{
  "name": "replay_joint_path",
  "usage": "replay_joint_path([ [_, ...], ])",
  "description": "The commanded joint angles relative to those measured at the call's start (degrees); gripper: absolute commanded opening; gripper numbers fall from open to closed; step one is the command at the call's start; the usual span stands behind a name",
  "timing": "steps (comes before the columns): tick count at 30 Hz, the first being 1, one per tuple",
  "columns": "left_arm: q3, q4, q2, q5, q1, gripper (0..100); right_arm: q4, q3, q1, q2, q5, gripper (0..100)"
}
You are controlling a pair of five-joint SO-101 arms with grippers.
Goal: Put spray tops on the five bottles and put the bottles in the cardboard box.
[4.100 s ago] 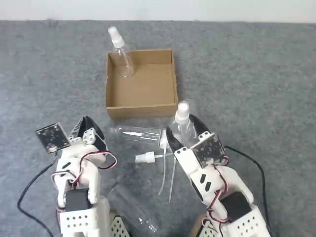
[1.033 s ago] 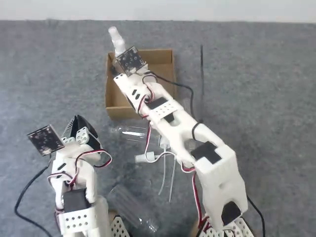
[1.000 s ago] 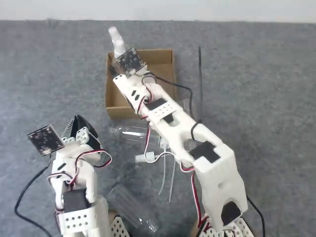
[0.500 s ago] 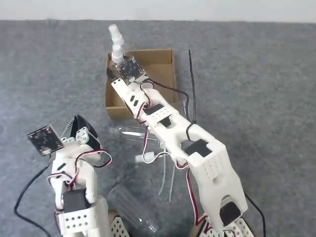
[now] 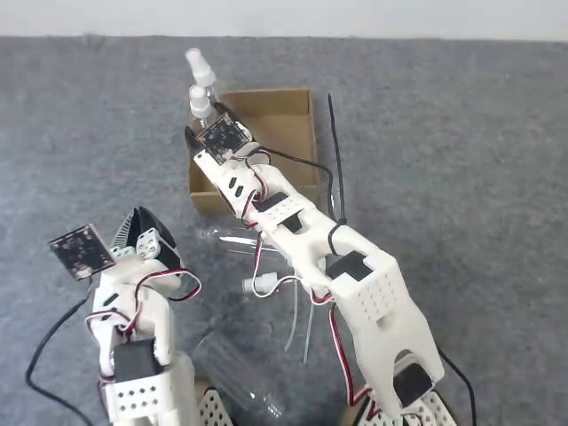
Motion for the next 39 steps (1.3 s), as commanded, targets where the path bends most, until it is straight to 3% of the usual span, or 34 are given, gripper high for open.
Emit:
replay_joint_path([
  [1, -0.48, -1.85, 0.0, -0.62, -0.09, 1, -0.22, -2.11, -0.57, -0.4, 0.79, 7.8],
  [10, -0.48, -1.85, 0.0, -0.62, -0.09, 1, -0.04, -0.18, -0.57, -0.92, 0.97, 20.4],
  [28, -0.48, -1.85, 0.0, -0.62, -0.18, 1, 0.22, 0.09, -0.57, -0.92, 0.97, 21.4],
  [33, -0.48, -1.85, 0.0, -0.62, -0.18, 1, 0.4, 0.62, -0.57, -1.01, 0.97, 29.0],
  [39, -0.48, -1.85, 0.0, -0.62, -0.18, 1, 0.4, 1.32, -1.01, -1.01, 1.05, 29.7],
])
